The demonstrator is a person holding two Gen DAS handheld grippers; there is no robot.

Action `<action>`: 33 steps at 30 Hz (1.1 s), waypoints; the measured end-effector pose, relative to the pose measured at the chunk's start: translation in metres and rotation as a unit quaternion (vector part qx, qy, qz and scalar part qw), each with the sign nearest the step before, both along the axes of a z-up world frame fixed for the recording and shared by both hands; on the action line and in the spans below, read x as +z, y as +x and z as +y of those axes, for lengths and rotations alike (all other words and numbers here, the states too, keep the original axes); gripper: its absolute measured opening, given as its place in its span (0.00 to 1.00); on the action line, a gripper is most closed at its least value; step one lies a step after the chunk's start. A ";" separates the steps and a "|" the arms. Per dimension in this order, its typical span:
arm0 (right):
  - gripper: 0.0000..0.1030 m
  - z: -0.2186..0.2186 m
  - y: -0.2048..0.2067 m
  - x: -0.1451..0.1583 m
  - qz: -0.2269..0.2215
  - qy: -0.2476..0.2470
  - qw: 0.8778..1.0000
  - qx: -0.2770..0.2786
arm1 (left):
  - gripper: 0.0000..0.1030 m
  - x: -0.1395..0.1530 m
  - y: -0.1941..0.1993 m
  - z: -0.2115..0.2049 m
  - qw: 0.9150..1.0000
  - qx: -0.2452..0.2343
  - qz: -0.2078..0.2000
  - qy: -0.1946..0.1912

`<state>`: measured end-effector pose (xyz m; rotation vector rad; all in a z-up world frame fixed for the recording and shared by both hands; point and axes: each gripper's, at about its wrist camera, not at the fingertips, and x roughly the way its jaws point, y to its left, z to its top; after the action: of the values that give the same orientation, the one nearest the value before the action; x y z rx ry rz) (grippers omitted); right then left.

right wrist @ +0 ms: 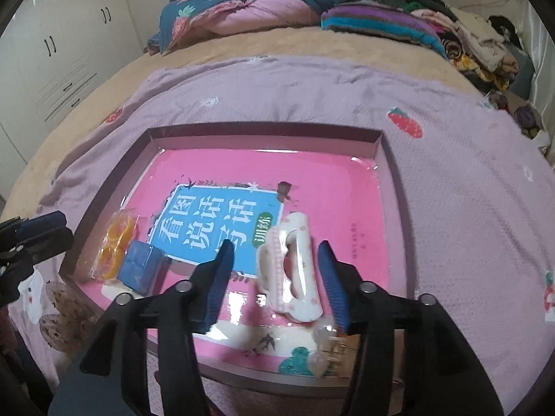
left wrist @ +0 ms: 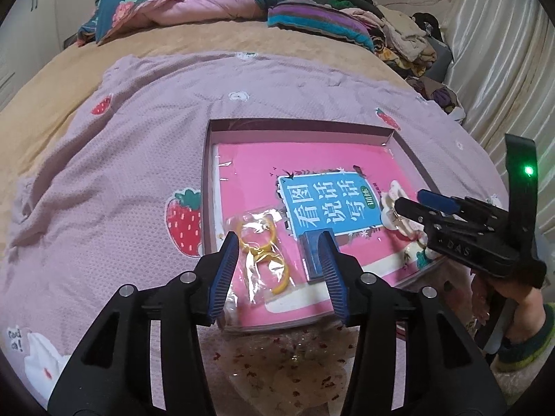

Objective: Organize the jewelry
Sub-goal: 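Open both grippers in the tray and withdraw them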

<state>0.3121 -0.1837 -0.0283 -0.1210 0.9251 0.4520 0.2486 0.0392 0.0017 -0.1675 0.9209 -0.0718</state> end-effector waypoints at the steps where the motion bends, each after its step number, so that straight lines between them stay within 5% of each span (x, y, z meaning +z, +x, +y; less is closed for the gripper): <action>1: 0.65 -0.003 -0.003 0.002 -0.006 0.000 1.000 -0.003 | 0.38 0.000 0.001 -0.002 1.000 -0.001 0.001 -0.001; 15: 0.92 -0.046 -0.052 0.055 -0.075 0.034 0.996 -0.038 | 0.59 0.031 -0.026 -0.008 0.999 0.006 -0.032 -0.012; 33: 0.93 -0.077 -0.119 0.132 -0.149 0.068 0.986 -0.037 | 0.76 0.086 -0.081 -0.001 0.995 0.034 -0.093 -0.006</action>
<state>0.1934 -0.2606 0.1038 -0.0273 0.6002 0.4136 0.1672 0.0387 0.0877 -0.2003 0.7290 -0.0289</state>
